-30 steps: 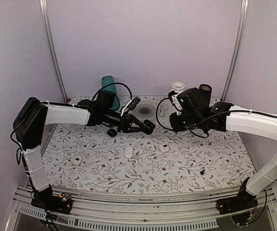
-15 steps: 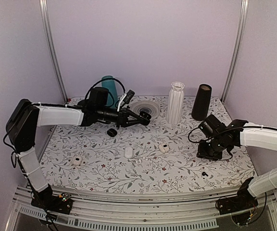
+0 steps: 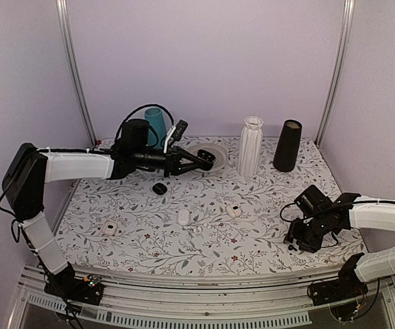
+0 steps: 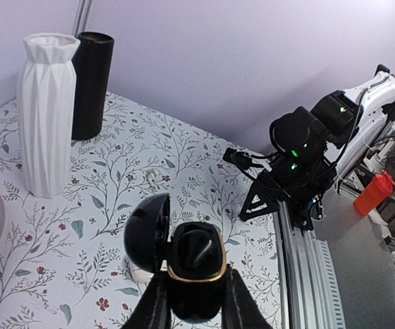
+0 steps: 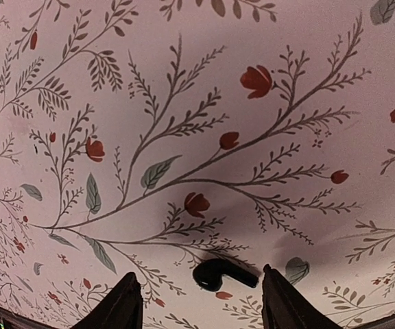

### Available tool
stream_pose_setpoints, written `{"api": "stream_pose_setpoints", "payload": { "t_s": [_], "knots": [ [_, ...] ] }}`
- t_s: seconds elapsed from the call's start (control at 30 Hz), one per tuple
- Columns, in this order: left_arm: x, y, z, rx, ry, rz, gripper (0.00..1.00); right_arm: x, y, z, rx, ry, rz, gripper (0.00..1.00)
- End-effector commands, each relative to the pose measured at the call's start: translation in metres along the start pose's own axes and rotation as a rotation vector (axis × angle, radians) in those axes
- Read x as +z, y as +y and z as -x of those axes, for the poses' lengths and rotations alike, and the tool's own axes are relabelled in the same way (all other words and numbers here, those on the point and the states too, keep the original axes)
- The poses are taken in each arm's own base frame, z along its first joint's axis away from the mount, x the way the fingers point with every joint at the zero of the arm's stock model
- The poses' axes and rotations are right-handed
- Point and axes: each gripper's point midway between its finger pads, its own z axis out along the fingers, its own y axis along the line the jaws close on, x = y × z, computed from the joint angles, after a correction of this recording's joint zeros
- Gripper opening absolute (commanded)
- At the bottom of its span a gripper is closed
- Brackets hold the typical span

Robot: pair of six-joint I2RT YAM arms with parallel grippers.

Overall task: Insert the wireless bluetooth earbuds into the charging case
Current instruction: Pick up the right earbud from the center of the board.

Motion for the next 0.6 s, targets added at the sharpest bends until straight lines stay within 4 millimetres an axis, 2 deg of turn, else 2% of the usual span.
{"api": "stream_pose_setpoints", "payload": {
  "t_s": [0.0,0.33,0.57],
  "knots": [
    [-0.01,-0.006,0.013,0.039,-0.036,0.005,0.0,0.005,0.007,0.0,0.025,0.006,0.041,0.6],
    [-0.011,-0.007,0.014,0.052,-0.033,0.01,0.0,0.015,0.003,-0.006,0.004,0.043,0.012,0.61],
    [-0.012,-0.008,0.014,0.053,-0.035,0.014,0.0,0.014,0.026,-0.024,-0.021,0.099,0.065,0.6]
  ]
}}
